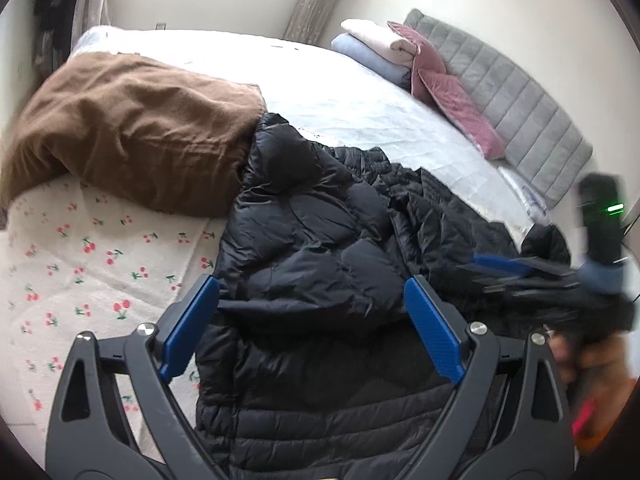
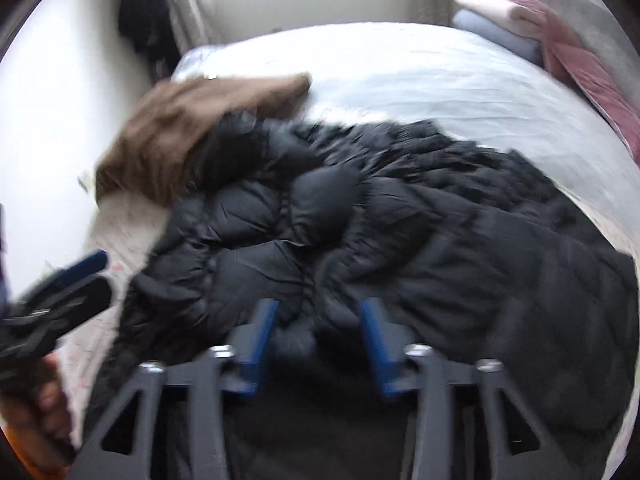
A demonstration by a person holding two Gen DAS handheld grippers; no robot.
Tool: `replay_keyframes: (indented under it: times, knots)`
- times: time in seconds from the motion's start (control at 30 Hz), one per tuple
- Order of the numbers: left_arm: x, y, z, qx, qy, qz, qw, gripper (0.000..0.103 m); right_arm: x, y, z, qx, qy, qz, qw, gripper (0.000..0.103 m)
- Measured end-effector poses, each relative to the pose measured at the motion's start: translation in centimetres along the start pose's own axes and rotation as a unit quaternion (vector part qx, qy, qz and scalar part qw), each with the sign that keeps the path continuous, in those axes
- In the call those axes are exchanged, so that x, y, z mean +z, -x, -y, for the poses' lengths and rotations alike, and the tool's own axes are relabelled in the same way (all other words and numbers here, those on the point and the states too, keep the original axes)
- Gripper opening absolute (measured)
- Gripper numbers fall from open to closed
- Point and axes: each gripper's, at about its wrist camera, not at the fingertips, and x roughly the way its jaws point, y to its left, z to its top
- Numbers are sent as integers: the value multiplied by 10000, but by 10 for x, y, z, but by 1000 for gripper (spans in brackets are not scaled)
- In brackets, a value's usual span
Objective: Fold large clothes
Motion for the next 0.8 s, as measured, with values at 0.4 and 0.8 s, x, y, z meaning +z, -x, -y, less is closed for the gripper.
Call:
replay_keyframes:
  times: [0.4,0.8]
  knots:
    - [-43,38,60,341,-811,-435,9952,94,-135,172,124,-1184,-975,550,9866,80]
    - [-101,47,86,1392,-1515,-899,9745,95,-201,161,98,-1747,-767,344,9810,85]
